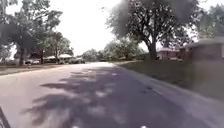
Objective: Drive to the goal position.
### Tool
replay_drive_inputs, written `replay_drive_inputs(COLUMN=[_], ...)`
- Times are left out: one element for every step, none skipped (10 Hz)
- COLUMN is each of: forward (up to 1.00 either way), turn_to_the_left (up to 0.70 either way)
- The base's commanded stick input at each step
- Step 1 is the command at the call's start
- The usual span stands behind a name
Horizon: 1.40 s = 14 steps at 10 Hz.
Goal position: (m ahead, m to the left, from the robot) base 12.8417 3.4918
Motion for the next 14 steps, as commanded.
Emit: replay_drive_inputs(forward=[0.69,0.69,0.69,0.69,0.69,0.69,0.69,0.69,0.69,0.69,0.69,0.69,0.69,0.69], turn_to_the_left=[0.03,0.03,0.03,0.03,0.03,0.03,0.03,0.03,0.03,0.03,0.03,0.03,0.03,0.03])
